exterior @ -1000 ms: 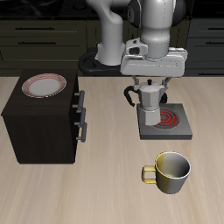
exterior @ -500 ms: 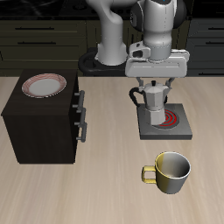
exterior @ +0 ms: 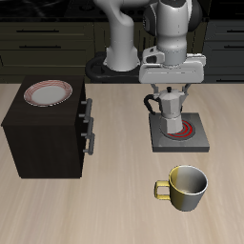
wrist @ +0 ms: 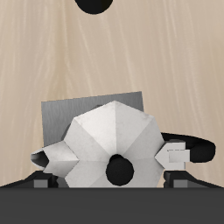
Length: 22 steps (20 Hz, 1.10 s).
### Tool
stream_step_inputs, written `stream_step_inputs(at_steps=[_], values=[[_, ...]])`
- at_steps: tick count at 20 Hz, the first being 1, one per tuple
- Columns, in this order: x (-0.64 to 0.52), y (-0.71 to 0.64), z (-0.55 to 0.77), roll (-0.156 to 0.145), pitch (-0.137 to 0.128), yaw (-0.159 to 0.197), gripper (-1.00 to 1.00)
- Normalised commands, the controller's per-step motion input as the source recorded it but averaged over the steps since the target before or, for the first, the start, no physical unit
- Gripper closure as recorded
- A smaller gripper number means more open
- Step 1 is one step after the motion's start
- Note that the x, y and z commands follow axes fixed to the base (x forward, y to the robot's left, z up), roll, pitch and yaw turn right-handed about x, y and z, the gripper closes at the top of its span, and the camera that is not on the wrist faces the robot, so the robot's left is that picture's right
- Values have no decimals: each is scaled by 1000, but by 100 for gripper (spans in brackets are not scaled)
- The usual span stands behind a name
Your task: Place moka pot on the flat stove and turn off the stove
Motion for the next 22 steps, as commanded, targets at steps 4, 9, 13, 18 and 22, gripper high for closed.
stream_step_inputs(at_steps=[4,9,13,18,22], values=[[-172,137,-43,33,0,2,100],[-13,42,-77,18,-19,28,100],[98,59,-214,1,38,-2,100],[-62,97,-106,18,12,-2,100],[-6,-3,-191,-3,39,-5,100]])
